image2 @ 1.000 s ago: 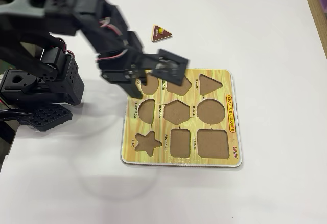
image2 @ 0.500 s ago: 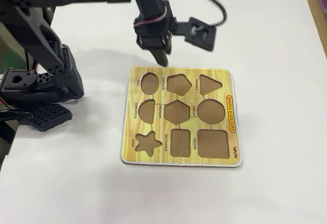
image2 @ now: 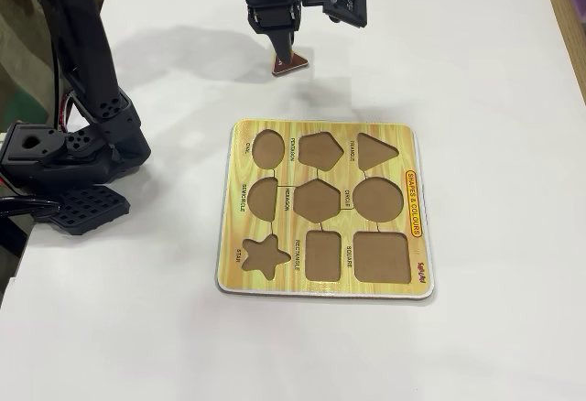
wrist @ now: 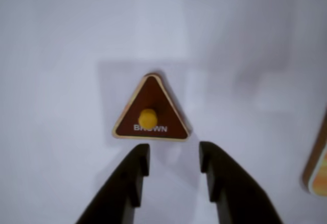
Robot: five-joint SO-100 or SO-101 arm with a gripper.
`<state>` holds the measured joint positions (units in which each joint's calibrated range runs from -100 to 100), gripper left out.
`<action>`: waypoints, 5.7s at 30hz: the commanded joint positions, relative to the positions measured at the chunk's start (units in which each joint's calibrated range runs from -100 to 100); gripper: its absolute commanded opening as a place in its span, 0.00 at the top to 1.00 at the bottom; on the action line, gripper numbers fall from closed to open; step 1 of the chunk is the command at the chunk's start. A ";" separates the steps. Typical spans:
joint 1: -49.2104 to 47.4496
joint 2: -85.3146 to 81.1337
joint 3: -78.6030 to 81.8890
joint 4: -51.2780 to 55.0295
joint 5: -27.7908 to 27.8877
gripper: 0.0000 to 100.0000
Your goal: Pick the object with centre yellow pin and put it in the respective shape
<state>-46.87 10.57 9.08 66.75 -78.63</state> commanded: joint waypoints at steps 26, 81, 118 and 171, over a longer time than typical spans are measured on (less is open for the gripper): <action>-0.69 9.77 -9.53 -0.72 -0.35 0.88; -0.69 6.76 -8.63 -0.72 0.12 0.95; 20.79 -1.19 -8.63 0.06 8.23 0.95; 33.98 6.76 -9.53 -15.93 41.55 0.94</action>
<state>-12.25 17.78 2.52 53.04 -37.44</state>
